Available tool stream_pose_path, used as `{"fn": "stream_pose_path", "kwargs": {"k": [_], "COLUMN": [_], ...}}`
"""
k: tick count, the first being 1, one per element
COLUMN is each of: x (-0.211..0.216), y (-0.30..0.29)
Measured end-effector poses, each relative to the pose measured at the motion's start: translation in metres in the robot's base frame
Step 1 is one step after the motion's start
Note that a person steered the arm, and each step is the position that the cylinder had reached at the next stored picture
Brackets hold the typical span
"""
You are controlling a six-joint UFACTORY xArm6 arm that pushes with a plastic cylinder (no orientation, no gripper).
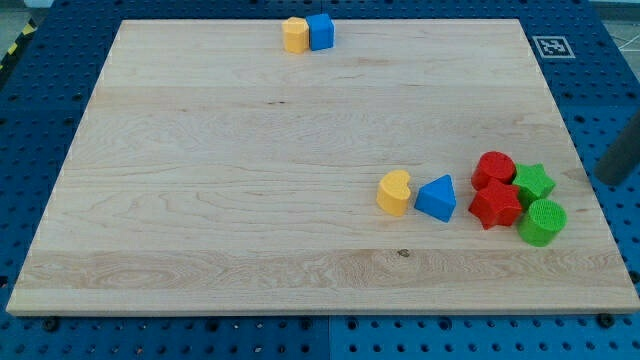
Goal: Point your arm at the bottom right
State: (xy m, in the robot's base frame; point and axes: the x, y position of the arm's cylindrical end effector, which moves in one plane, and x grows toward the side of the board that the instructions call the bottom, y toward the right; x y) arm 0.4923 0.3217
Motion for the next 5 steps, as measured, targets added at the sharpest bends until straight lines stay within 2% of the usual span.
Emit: {"fn": "stream_pose_path", "kwargs": {"k": [1,3,4,5], "x": [0.032,0.122,0.124,0.122], "y": [0.003,-0.036,-0.058,-0.106]}}
